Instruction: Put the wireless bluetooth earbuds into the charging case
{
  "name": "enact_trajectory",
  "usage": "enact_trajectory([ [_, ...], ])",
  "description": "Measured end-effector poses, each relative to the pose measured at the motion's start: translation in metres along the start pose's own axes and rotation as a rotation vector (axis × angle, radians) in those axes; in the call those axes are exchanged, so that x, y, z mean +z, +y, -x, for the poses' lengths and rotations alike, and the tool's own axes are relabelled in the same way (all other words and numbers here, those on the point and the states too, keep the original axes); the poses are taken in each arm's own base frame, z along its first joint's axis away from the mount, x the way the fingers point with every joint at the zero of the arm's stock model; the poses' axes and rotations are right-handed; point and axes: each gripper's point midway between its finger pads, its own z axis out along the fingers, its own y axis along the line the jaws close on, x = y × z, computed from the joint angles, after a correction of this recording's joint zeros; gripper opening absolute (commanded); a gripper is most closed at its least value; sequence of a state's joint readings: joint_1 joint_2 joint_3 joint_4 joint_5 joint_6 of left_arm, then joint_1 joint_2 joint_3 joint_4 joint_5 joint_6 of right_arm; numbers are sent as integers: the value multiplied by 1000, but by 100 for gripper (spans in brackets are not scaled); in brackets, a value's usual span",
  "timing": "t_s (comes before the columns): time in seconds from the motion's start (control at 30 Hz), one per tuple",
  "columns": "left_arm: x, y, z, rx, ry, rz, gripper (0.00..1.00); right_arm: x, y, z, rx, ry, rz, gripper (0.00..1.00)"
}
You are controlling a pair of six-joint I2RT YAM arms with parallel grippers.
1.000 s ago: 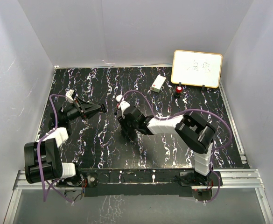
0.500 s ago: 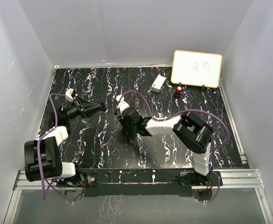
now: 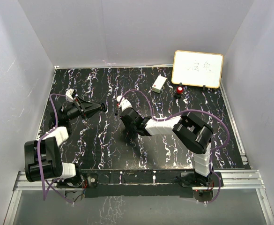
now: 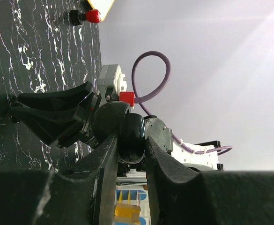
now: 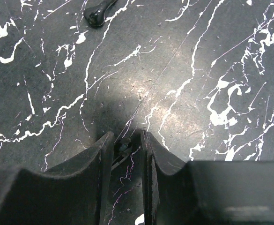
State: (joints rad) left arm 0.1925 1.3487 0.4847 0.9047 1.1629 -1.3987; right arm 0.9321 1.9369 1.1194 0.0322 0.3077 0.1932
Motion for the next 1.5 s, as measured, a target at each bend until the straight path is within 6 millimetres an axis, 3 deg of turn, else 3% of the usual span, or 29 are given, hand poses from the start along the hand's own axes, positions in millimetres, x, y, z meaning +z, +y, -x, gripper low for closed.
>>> enact_trajectory([
  [0.37, 0, 1, 0, -3, 1, 2, 0, 0, -3, 0, 6, 2, -20, 36],
  [0.83, 0, 1, 0, -3, 1, 1, 0, 1, -1, 0, 10, 5, 8, 28],
  [1.5, 0, 1, 0, -3, 1, 1, 0, -1, -1, -1, 15, 14, 35, 33],
])
